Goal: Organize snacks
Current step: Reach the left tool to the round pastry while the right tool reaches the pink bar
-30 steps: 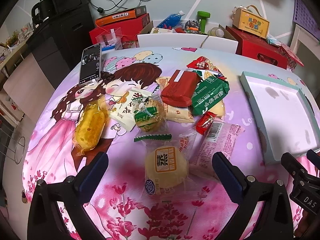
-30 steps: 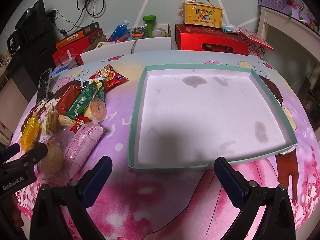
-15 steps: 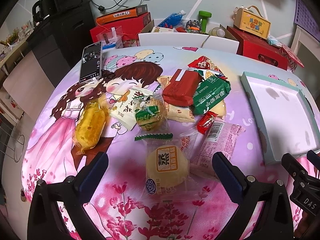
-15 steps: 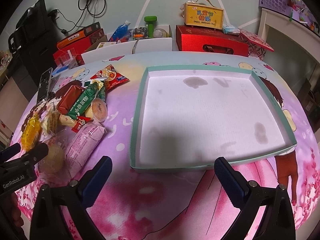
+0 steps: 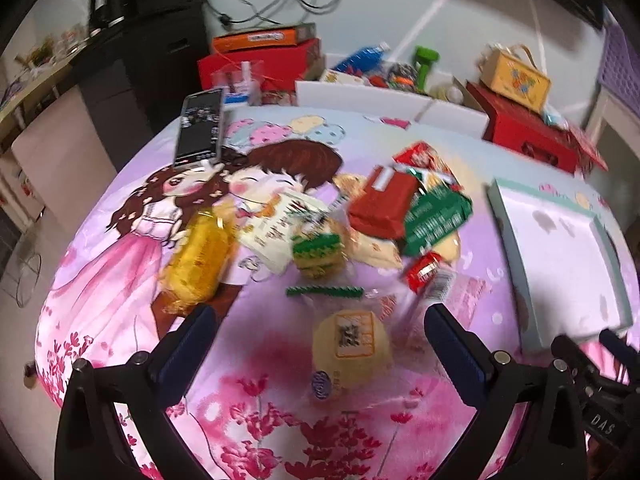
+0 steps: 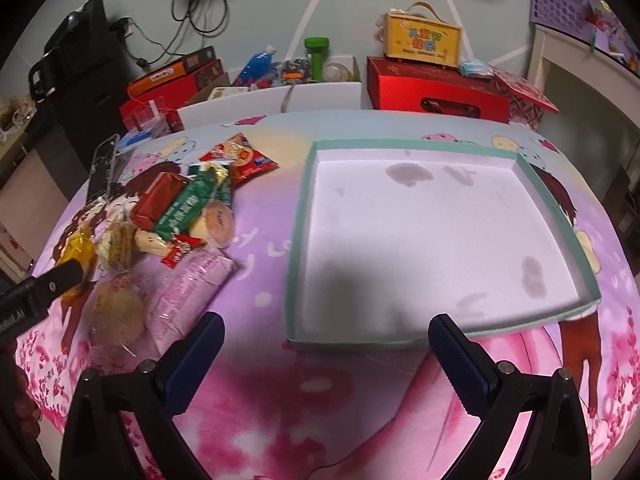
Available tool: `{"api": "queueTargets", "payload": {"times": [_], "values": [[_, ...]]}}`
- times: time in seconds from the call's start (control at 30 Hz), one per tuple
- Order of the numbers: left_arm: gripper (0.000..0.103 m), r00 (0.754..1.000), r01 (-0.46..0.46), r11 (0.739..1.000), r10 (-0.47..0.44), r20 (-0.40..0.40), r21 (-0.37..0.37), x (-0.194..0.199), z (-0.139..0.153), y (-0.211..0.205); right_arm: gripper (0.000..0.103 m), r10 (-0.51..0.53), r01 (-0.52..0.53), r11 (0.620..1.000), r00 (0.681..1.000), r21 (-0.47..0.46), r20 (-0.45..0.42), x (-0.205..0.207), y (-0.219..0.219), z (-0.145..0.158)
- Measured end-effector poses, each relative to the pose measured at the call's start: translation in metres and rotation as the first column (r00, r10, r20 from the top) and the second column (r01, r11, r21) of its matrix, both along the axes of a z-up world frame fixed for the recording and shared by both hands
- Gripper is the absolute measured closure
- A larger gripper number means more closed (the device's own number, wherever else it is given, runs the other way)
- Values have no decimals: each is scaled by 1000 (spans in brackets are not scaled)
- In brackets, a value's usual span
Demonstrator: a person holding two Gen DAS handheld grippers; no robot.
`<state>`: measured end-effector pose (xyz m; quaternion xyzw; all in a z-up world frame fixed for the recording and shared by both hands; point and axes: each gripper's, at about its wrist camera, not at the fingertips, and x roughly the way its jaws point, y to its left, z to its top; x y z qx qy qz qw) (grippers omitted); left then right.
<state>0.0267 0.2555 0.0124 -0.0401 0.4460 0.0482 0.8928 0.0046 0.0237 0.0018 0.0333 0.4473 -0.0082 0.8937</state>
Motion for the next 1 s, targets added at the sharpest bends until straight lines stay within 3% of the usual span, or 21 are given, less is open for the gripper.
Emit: {"api": "queueTargets", "payload": {"times": [0.1,0.27,0.63,0.9,1.0], "values": [[0,999,-32,999,32,12,-27,-1,2,13,0,31,-31,999,1000,28,6,4,10,3],[0,996,-82,992,80,-33,-97,2,-7,32,0,94,-95,995,995,43,34,11,36,8],[0,987,-74,973,40,-158,-216,18,-40,29,2,187,-185,980,982,70,-24,33,76,-20],[1,972,-100,972,49,-231,-212,28,-55,28,9,238,-235,970,970,60,-54,47,94,-37],[0,968,-114,963,52,-247,-245,29,-59,32,9,246,-243,969,967,51,-68,52,100,-43]]}}
